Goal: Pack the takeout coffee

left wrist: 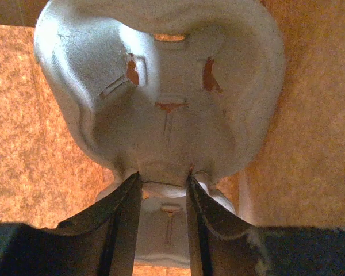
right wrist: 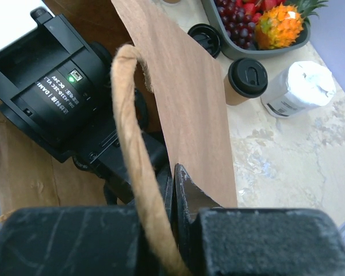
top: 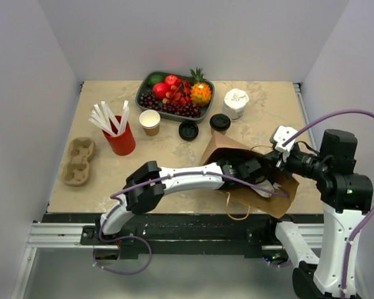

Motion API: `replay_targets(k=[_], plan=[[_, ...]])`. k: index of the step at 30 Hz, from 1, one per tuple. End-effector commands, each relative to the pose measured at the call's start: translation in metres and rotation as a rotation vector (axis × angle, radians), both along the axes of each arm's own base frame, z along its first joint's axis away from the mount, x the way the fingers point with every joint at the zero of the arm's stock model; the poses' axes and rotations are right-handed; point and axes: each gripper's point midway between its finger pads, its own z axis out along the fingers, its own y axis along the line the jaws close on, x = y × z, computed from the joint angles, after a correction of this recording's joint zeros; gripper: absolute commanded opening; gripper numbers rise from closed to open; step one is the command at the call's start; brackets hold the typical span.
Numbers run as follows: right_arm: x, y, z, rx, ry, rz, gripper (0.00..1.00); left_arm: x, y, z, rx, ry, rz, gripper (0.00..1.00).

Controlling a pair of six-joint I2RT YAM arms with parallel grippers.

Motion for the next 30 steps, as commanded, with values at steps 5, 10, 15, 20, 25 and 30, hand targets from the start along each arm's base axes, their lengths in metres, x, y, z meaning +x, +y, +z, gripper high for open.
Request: replay_targets(k=[5,10,15,20,25,30], plan=[[-0.023,0.012,-0.001,0.054,0.078,0.048,0.0,0.047,0.007,-0.002,-0.016,-0.168,0.104,0.0],[-0.02,0.007,-0.008,0.035,0.1,0.019,0.0,0.057,0.007,0.007,-0.016,-0.239,0.127,0.0],[-0.013,0.004,-0.012,0.034,0.138,-0.003,0.0,0.068,0.016,0.016,0.017,-0.33,0.178,0.0],[-0.007,0.004,-0.013,0.048,0.179,-0.013,0.0,0.073,0.023,0.026,0.027,-0.353,0.203,0.0],[-0.005,0.005,-0.011,0.055,0.185,-0.013,0.0,0.085,0.038,0.028,0.019,-0.332,0.256,0.0],[0.003,-0.008,-0.02,0.002,0.2,-0.081,0.0,0.094,0.052,0.04,-0.013,-0.342,0.323,0.0]])
